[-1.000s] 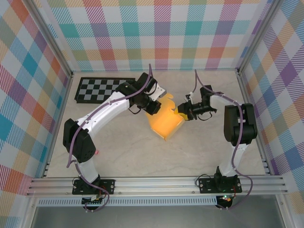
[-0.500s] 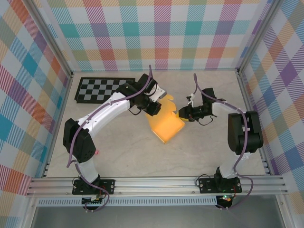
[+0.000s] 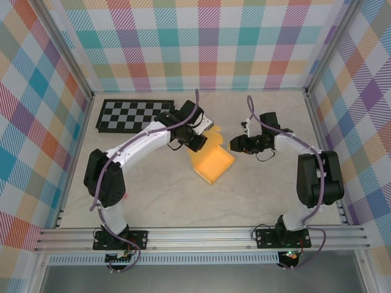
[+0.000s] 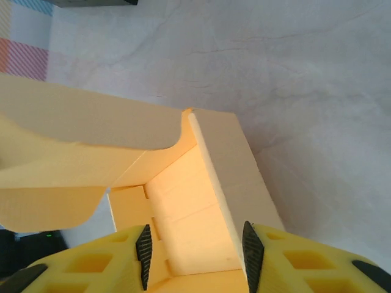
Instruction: Fold the paper box
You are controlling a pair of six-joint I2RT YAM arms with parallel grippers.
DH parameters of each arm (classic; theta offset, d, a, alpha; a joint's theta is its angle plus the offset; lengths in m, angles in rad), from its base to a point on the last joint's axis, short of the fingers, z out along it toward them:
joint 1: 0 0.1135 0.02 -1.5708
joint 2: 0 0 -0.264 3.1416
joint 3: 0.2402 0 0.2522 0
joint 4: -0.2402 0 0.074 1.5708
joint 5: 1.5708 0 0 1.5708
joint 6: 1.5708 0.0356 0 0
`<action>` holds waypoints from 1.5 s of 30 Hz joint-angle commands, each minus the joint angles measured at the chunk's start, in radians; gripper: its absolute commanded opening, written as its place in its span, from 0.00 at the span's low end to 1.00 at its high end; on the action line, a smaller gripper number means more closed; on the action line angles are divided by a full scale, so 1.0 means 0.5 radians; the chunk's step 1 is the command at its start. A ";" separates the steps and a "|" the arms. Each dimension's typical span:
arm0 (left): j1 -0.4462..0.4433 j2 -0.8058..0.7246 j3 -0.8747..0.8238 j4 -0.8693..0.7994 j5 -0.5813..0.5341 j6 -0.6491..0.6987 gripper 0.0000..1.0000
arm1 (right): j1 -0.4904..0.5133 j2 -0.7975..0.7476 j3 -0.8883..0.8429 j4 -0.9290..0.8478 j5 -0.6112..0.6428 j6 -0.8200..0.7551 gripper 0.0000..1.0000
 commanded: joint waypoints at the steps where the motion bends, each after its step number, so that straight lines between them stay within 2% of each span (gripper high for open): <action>1: 0.020 0.069 -0.001 0.000 -0.012 0.022 0.00 | 0.055 -0.181 -0.060 -0.010 0.341 -0.495 0.47; 5: 0.026 0.081 0.001 0.035 0.052 -0.014 0.00 | 0.178 -0.421 -0.392 0.355 0.669 -1.094 0.49; 7: 0.025 0.097 0.008 0.037 0.067 -0.019 0.00 | 0.199 -0.475 -0.491 0.513 0.694 -1.290 0.51; 11: 0.025 0.116 0.043 0.023 0.069 -0.029 0.00 | 0.199 -0.474 -0.427 0.397 0.579 -1.493 0.54; 14: 0.025 0.097 0.067 0.021 0.062 0.004 0.03 | 0.183 -0.471 -0.384 0.374 0.453 -1.447 0.54; 17: 0.026 0.056 0.072 0.023 -0.001 0.107 0.03 | 0.114 -0.538 -0.403 0.510 0.240 -1.225 0.55; 22: 0.025 0.062 0.188 -0.049 -0.072 0.358 0.02 | 0.101 -0.595 -0.455 0.667 0.139 -1.025 0.56; 25: 0.025 0.021 0.192 -0.021 -0.028 0.601 0.02 | 0.099 -0.577 -0.507 0.837 0.131 -0.798 0.55; 28: 0.026 -0.043 0.100 0.101 0.011 0.822 0.04 | 0.093 -0.601 -0.622 1.105 0.262 -0.466 0.52; 30: 0.023 -0.061 0.038 0.145 0.091 0.988 0.10 | 0.073 -0.619 -0.689 1.236 0.371 -0.261 0.51; 32: 0.022 -0.050 0.009 0.206 0.084 0.995 0.16 | 0.030 -0.614 -0.713 1.260 0.381 -0.161 0.50; 33: 0.023 -0.030 0.022 0.210 0.072 0.986 0.27 | 0.012 -0.600 -0.683 1.192 0.379 -0.153 0.50; 34: 0.021 -0.009 0.045 0.198 0.048 0.962 0.39 | 0.001 -0.581 -0.641 1.093 0.368 -0.170 0.51; 36: 0.022 0.010 0.125 0.166 -0.012 0.864 0.44 | -0.037 -0.534 -0.528 0.885 0.305 -0.231 0.51; 38: 0.025 -0.049 0.132 0.171 -0.031 0.767 0.51 | -0.078 -0.534 -0.502 0.851 0.253 -0.241 0.50; 40: 0.040 -0.177 0.086 0.205 -0.006 0.651 0.57 | -0.142 -0.536 -0.483 0.856 0.174 -0.202 0.49; 42: 0.070 -0.353 -0.025 0.256 0.009 0.519 0.66 | -0.208 -0.524 -0.440 0.809 0.126 -0.162 0.48; 43: 0.092 -0.456 -0.112 0.284 0.006 0.441 0.79 | -0.245 -0.510 -0.405 0.736 0.136 -0.128 0.47; 44: 0.114 -0.562 -0.217 0.313 -0.012 0.364 0.97 | -0.267 -0.493 -0.357 0.651 0.185 -0.086 0.45; 45: 0.141 -0.652 -0.319 0.347 -0.028 0.268 0.99 | -0.282 -0.487 -0.336 0.595 0.205 -0.052 0.43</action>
